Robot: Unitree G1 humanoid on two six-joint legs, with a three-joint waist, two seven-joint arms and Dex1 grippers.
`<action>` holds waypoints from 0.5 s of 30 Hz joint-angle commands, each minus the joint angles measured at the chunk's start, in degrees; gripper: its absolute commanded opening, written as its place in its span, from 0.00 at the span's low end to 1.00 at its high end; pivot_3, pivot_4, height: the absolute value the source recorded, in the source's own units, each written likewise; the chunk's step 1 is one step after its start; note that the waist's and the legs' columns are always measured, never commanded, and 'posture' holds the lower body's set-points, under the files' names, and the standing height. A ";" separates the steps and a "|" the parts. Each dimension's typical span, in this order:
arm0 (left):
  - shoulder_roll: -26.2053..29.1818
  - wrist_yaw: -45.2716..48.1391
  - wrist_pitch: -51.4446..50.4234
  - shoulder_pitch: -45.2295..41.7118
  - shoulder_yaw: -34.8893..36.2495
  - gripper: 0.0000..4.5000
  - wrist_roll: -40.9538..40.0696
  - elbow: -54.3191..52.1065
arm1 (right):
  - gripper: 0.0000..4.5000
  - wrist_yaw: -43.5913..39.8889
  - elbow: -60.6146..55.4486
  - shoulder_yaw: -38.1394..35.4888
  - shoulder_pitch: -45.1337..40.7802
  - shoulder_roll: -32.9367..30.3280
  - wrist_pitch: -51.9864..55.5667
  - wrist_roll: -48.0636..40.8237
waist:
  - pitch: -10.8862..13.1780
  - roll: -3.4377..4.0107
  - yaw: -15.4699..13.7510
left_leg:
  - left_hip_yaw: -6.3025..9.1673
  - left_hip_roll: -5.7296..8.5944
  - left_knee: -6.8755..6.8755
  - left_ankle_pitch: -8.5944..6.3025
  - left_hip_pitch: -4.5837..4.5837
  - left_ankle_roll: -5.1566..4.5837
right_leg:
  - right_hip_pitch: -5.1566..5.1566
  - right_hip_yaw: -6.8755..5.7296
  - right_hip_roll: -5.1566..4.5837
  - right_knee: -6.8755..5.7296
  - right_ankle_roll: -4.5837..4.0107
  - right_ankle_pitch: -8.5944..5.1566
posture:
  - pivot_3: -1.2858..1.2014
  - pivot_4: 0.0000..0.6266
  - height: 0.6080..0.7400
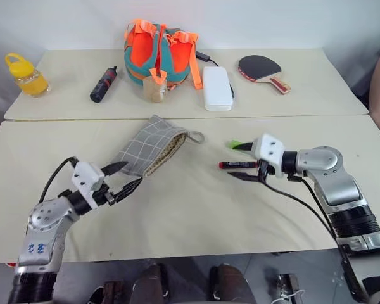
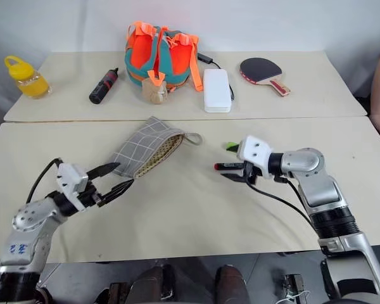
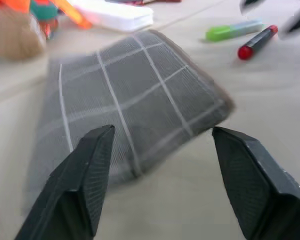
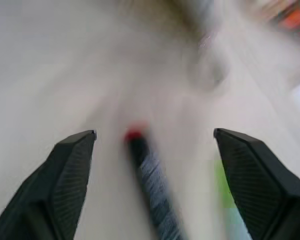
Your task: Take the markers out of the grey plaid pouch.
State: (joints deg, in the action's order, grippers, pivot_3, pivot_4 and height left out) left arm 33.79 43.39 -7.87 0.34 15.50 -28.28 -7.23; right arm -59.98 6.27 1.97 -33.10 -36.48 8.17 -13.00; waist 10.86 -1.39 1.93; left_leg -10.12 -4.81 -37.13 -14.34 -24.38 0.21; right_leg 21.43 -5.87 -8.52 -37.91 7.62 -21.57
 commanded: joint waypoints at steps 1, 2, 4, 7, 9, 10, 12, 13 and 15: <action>-0.25 -2.81 -4.81 1.88 5.19 0.72 -5.38 -4.81 | 0.88 0.65 -3.62 -6.91 4.37 0.42 2.08 -7.42 | -0.02 -0.04 -0.48 | 0.09 0.01 0.00 -0.01 0.00 -0.01 | -0.09 -0.05 -0.01 0.06 0.00 0.00 | 0.52 0.24 1.00; -0.51 -3.42 -5.91 2.42 6.09 0.72 -6.49 -5.75 | 0.88 0.78 -4.19 -7.83 5.99 0.32 1.58 -7.90 | -0.02 -0.04 -0.55 | 0.13 0.04 -0.02 -0.02 0.00 -0.04 | -0.15 -0.08 -0.04 0.08 0.00 0.00 | 0.52 0.24 1.00; -1.04 -5.54 -7.70 3.99 8.33 0.72 -7.48 -7.09 | 0.88 1.07 -7.84 -11.08 10.99 0.88 3.21 -12.14 | -0.02 -0.04 -0.72 | 0.14 0.09 -0.02 -0.04 -0.01 -0.07 | -0.19 -0.08 -0.07 0.14 0.01 0.00 | 0.52 0.24 1.00; -2.64 -8.66 -7.74 6.39 10.92 0.72 -7.03 -8.71 | 0.88 3.13 -12.39 -14.20 19.56 2.38 1.61 -13.79 | -0.03 -0.05 -0.63 | 0.18 0.09 0.01 -0.08 0.01 -0.05 | -0.23 -0.10 -0.06 0.15 0.01 0.00 | 0.52 0.24 1.00; -3.26 -9.08 -7.09 7.43 11.16 0.72 -6.23 -8.49 | 0.88 3.66 -13.62 -15.00 24.35 2.96 -1.76 -12.59 | -0.03 -0.05 -0.32 | 0.16 0.07 0.01 -0.07 0.04 -0.04 | -0.22 -0.09 -0.03 0.14 0.01 0.00 | 0.52 0.24 1.00; -3.57 -9.10 -6.75 7.93 11.29 0.72 -6.20 -8.21 | 0.88 3.80 -13.85 -15.45 26.39 3.16 -3.20 -12.26 | -0.03 -0.05 -0.21 | 0.15 0.07 0.01 -0.06 0.07 -0.03 | -0.24 -0.09 -0.02 0.14 0.01 0.00 | 0.52 0.24 1.00; -4.18 -9.27 -5.83 8.68 11.43 0.72 -5.65 -7.29 | 0.88 3.26 -13.97 -15.95 30.01 2.93 -4.97 -12.13 | -0.03 -0.05 -0.10 | 0.09 0.07 0.00 -0.06 0.18 -0.03 | -0.29 -0.04 -0.02 0.13 0.01 0.00 | 0.52 0.24 1.00; -4.35 -9.29 -5.47 9.21 11.37 0.72 -5.18 -7.01 | 0.88 2.71 -13.93 -16.03 31.80 2.50 -6.19 -11.72 | -0.03 -0.05 -0.10 | 0.09 0.04 -0.03 -0.06 0.23 -0.03 | -0.34 -0.04 0.00 0.13 0.00 0.00 | 0.52 0.24 1.00; -4.55 -9.47 -4.84 9.72 11.38 0.72 -4.45 -6.48 | 0.88 2.00 -14.13 -16.33 33.87 1.86 -6.92 -12.23 | -0.04 -0.05 -0.13 | 0.10 0.05 -0.03 -0.05 0.25 -0.03 | -0.38 -0.04 0.00 0.13 0.00 0.00 | 0.52 0.24 1.00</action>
State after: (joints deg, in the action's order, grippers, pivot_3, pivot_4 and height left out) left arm 29.50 34.33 -14.19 9.59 25.03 -33.40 -13.06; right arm -57.31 -5.38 -11.99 0.40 -33.35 3.13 -24.43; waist 10.82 -1.44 1.80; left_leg -10.02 -4.76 -37.16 -14.40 -24.11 0.18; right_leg 21.03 -5.90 -8.52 -37.78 7.62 -21.57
